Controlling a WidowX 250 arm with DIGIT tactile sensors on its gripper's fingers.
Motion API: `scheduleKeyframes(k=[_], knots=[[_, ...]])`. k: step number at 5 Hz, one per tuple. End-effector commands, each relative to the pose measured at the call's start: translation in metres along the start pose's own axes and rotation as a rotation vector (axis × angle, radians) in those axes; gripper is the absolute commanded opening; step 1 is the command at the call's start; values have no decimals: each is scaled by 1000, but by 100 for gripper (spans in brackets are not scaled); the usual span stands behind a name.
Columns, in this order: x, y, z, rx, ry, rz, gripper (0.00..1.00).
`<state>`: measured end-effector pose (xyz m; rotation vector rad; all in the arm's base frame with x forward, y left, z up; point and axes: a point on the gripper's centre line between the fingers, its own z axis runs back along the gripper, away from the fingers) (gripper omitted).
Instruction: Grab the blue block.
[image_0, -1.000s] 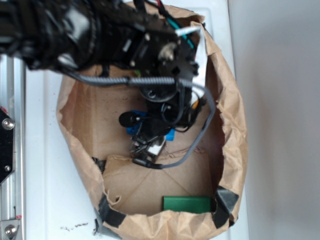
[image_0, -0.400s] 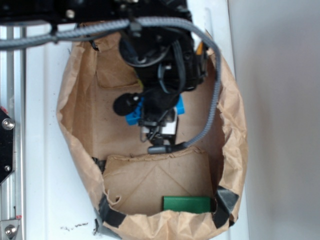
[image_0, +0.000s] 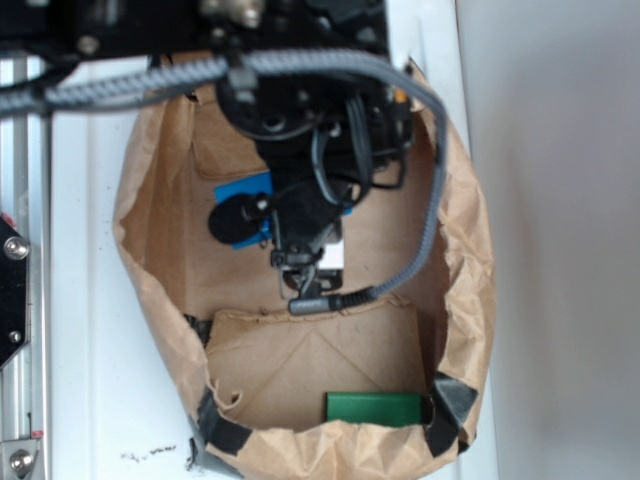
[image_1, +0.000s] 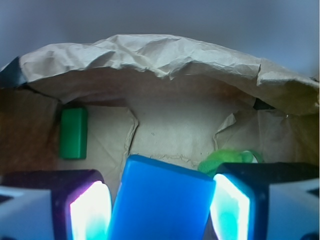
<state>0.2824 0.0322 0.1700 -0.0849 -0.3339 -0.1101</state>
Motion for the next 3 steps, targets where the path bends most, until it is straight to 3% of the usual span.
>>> scheduleKeyframes(k=[1,3], knots=[[17,-10,28,159,-31,-21,0],[9,-13,27,182,25,-44,0]])
